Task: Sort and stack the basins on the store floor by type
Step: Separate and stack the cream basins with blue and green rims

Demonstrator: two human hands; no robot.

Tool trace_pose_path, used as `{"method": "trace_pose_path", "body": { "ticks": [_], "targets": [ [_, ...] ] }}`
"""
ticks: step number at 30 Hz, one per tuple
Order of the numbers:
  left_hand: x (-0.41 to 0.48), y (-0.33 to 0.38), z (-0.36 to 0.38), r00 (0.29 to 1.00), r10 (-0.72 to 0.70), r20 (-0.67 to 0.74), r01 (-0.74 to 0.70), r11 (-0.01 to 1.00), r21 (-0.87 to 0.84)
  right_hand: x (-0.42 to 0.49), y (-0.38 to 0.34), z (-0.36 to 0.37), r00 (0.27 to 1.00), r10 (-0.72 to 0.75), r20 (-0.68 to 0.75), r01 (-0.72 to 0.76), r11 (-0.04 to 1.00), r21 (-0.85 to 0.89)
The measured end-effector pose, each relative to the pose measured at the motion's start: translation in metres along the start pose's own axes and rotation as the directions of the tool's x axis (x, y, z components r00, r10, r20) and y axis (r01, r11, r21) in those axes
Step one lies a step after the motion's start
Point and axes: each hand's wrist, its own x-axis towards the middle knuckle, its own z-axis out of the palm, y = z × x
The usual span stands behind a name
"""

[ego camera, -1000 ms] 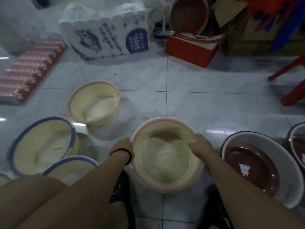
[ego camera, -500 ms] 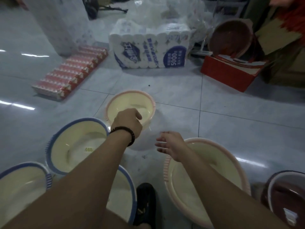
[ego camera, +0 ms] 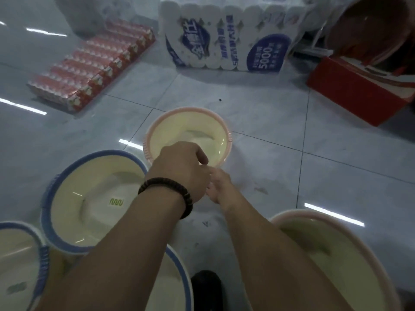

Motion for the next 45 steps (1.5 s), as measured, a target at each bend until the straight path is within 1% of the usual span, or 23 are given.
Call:
{"method": "trace_pose_path", "body": {
  "ticks": [3, 6, 9, 11, 12, 13, 14, 15, 16, 17, 18, 19, 20, 23, 25, 27, 30, 32, 33, 36, 39, 41, 45],
  "targets": [
    [0.005, -0.004, 0.007, 1.0, -0.014, 0.009, 0.013, 1.0, 0.015, 0.005, 0.004, 0.006, 1.0, -0.013, 0.002, 0.013, 0.995, 0.098],
    [0.01, -0.013, 0.006, 0.999, -0.044, 0.016, 0.043, 0.998, 0.054, -0.01, -0.006, 0.003, 0.984, -0.073, -0.165, 0.096, 0.987, 0.131],
    [0.011, -0.026, 0.007, 0.995, -0.097, 0.016, 0.095, 0.988, 0.119, -0.037, -0.02, -0.01, 0.951, -0.156, -0.266, 0.174, 0.984, 0.045],
    [0.012, -0.031, 0.014, 0.987, -0.161, -0.014, 0.16, 0.968, 0.194, -0.067, -0.029, -0.027, 0.936, -0.255, -0.242, 0.252, 0.967, -0.046],
    [0.01, -0.034, 0.016, 0.973, -0.227, -0.039, 0.23, 0.953, 0.196, -0.085, -0.032, -0.035, 0.925, -0.306, -0.226, 0.297, 0.952, -0.075],
    [0.008, -0.037, 0.019, 0.952, -0.299, -0.062, 0.305, 0.939, 0.161, -0.104, -0.034, -0.044, 0.914, -0.347, -0.212, 0.336, 0.938, -0.09],
    [0.005, -0.04, 0.02, 0.926, -0.369, -0.08, 0.374, 0.925, 0.066, -0.123, -0.035, -0.053, 0.904, -0.382, -0.194, 0.372, 0.924, -0.084],
    [0.001, -0.04, 0.019, 0.909, -0.408, -0.086, 0.404, 0.913, -0.061, -0.144, -0.036, -0.063, 0.893, -0.412, -0.181, 0.408, 0.911, -0.057],
    [-0.003, -0.037, 0.017, 0.903, -0.424, -0.072, 0.401, 0.889, -0.221, -0.165, -0.039, -0.074, 0.88, -0.442, -0.177, 0.442, 0.896, -0.037],
    [-0.011, -0.029, 0.013, 0.907, -0.418, -0.051, 0.362, 0.837, -0.411, -0.192, -0.041, -0.089, 0.861, -0.475, -0.181, 0.477, 0.878, -0.037],
    [-0.016, -0.024, 0.01, 0.905, -0.426, -0.008, 0.346, 0.744, -0.571, -0.213, -0.042, -0.1, 0.845, -0.504, -0.182, 0.503, 0.863, -0.053],
    [-0.015, -0.023, 0.007, 0.901, -0.433, 0.025, 0.34, 0.668, -0.662, -0.227, -0.042, -0.108, 0.831, -0.524, -0.187, 0.521, 0.851, -0.067],
    [-0.018, -0.018, 0.005, 0.904, -0.425, 0.033, 0.33, 0.649, -0.685, -0.246, -0.041, -0.12, 0.817, -0.544, -0.189, 0.54, 0.838, -0.076],
    [-0.014, -0.013, 0.02, 0.956, -0.293, -0.004, 0.215, 0.708, -0.673, -0.303, -0.042, -0.162, 0.791, -0.585, -0.182, 0.567, 0.811, -0.145],
    [-0.029, 0.011, 0.023, 0.978, -0.206, 0.036, 0.169, 0.676, -0.717, -0.329, -0.043, -0.199, 0.775, -0.59, -0.228, 0.533, 0.803, -0.267],
    [-0.077, 0.049, 0.017, 0.986, -0.157, 0.051, 0.145, 0.676, -0.723, -0.351, -0.039, -0.243, 0.748, -0.581, -0.321, 0.493, 0.81, -0.317],
    [-0.127, 0.084, 0.025, 0.996, -0.08, 0.028, 0.081, 0.81, -0.58, -0.373, -0.028, -0.304, 0.634, -0.603, -0.485, 0.521, 0.796, -0.308],
    [-0.142, 0.086, 0.053, 0.994, -0.064, 0.093, 0.105, 0.834, -0.542, -0.379, -0.012, -0.337, 0.561, -0.628, -0.539, 0.504, 0.776, -0.38],
    [-0.15, 0.083, 0.071, 0.992, -0.066, 0.112, 0.115, 0.847, -0.519, -0.377, -0.001, -0.353, 0.556, -0.625, -0.548, 0.481, 0.78, -0.401],
    [-0.159, 0.059, 0.131, 0.987, -0.092, 0.135, 0.144, 0.881, -0.451, -0.357, 0.035, -0.396, 0.627, -0.566, -0.535, 0.416, 0.824, -0.384],
    [-0.144, 0.016, 0.193, 0.955, -0.207, 0.214, 0.286, 0.833, -0.474, -0.346, 0.059, -0.413, 0.645, -0.561, -0.519, 0.372, 0.824, -0.427],
    [-0.14, -0.005, 0.224, 0.938, -0.27, 0.219, 0.344, 0.816, -0.465, -0.336, 0.072, -0.417, 0.652, -0.548, -0.523, 0.349, 0.83, -0.434],
    [-0.172, 0.008, 0.225, 0.953, -0.24, 0.185, 0.292, 0.892, -0.346, -0.311, 0.092, -0.427, 0.674, -0.533, -0.512, 0.238, 0.812, -0.532]
  ]
}}
